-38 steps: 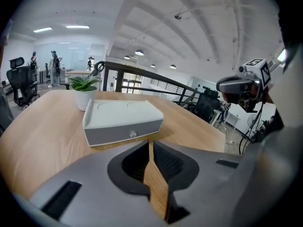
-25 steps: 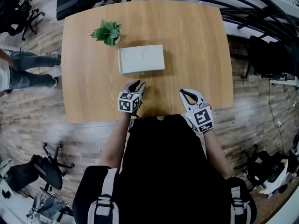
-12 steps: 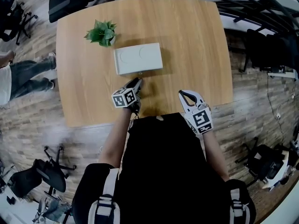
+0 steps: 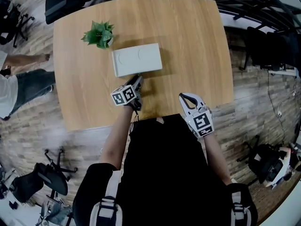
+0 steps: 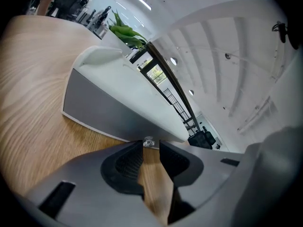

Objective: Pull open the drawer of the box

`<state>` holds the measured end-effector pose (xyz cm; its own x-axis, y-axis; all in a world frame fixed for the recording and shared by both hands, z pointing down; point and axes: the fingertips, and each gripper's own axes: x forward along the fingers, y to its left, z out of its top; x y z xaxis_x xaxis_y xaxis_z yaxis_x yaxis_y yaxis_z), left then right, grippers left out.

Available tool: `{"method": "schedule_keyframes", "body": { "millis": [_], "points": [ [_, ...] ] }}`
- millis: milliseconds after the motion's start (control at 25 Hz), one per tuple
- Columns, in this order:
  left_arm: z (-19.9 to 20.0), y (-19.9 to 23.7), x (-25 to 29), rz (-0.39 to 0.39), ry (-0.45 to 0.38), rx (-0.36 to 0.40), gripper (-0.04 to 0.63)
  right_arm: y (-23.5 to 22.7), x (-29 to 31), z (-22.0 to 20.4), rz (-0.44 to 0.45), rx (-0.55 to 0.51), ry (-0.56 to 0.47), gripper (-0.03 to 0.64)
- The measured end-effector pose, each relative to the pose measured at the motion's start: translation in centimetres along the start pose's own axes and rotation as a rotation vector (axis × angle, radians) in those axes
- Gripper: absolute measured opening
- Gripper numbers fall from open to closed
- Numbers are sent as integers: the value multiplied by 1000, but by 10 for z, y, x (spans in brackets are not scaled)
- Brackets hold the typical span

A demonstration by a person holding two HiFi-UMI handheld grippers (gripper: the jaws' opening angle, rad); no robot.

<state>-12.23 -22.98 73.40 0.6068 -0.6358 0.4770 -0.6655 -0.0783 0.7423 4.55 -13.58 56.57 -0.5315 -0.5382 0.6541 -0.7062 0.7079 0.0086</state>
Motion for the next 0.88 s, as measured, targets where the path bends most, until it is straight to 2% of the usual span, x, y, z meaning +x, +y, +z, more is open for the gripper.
{"method": "schedule_keyframes", "body": {
  "millis": [880],
  "points": [
    [0,4,0,22,-20,-32,86,-2,-5,0,-8,-9,2,26]
  ]
}}
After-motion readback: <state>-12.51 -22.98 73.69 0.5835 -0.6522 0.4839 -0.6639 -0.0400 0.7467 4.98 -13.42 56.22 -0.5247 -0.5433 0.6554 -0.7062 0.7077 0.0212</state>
